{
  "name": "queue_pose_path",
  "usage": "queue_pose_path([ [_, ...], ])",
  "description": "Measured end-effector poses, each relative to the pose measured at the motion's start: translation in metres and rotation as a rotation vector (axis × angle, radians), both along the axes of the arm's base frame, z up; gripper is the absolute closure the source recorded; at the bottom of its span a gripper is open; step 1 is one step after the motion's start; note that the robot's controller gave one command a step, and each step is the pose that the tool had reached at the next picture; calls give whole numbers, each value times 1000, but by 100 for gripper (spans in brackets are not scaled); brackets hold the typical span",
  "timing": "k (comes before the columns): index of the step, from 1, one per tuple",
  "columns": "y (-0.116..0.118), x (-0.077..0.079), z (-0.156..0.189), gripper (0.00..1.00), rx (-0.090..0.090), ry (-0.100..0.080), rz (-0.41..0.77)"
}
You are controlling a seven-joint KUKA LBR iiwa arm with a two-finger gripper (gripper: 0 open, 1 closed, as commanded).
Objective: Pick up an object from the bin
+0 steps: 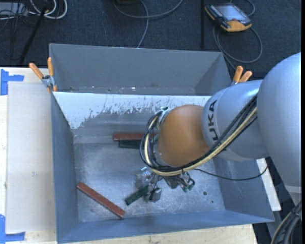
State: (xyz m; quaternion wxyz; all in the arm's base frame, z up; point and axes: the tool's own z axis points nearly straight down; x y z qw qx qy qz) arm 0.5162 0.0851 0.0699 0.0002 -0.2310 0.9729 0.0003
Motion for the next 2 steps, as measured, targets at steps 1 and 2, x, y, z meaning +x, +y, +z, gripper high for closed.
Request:
queue_pose_path([
  [1,-20,-22,105,100,0,-5,27],
  [2,0,-11,235,100,1,-9,51],
])
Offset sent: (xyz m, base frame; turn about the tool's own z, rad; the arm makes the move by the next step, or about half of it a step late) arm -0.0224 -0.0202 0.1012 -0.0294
